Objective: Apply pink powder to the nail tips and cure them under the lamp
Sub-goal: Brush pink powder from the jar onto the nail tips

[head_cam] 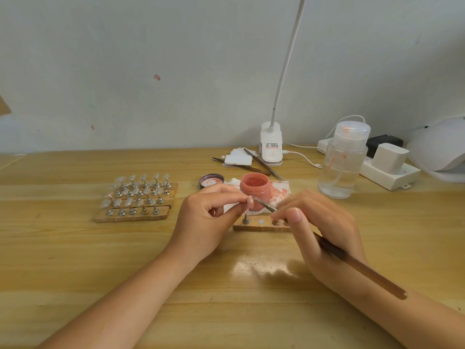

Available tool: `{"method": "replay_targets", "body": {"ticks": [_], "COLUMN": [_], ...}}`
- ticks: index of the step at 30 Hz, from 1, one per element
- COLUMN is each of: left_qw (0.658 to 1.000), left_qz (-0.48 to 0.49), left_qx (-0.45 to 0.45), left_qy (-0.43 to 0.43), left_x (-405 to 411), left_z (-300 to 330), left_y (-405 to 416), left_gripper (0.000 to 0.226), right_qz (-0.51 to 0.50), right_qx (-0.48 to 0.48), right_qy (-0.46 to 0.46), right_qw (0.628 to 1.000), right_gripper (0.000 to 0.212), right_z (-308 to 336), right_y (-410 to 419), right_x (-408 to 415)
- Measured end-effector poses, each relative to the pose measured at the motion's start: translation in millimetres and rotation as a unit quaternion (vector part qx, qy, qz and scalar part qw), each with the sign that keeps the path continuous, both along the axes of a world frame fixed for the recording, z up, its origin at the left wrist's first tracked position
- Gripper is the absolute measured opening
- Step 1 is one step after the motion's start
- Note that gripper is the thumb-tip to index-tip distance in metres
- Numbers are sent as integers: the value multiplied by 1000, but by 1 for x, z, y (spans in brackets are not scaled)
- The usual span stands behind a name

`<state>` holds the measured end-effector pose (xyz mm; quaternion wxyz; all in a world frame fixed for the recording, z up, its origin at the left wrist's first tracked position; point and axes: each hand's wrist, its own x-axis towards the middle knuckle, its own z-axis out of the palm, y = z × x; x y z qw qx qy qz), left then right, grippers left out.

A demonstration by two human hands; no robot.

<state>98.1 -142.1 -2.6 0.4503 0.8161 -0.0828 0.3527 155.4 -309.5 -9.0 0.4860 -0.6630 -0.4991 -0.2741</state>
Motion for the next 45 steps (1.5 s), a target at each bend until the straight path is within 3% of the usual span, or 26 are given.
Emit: {"method": "replay_targets", "body": {"ticks": [23, 28, 42, 45], "left_qw": [999, 1000, 1000, 999], "left_qz": [-3, -3, 22, 22], "left_qx": [34, 21, 19, 26], "left_qy": [-17, -10, -2, -3], "left_x": [2, 2, 0, 0], "left_z": [-3, -4, -2, -2], "left_y": [1, 2, -1, -1], "left_gripper": [22, 16, 27, 27], "right_qz": [-19, 9, 8, -14], "right_qx": [-3, -5, 6, 8], "right_qy": [9, 22, 30, 8], "right_qw": [1000, 1000, 999, 1000], "right_gripper": [44, 50, 55, 47], "right_z": [-1, 0, -1, -1], "right_y": [2, 1, 0, 1], "right_x": [-2, -3, -1, 0]}}
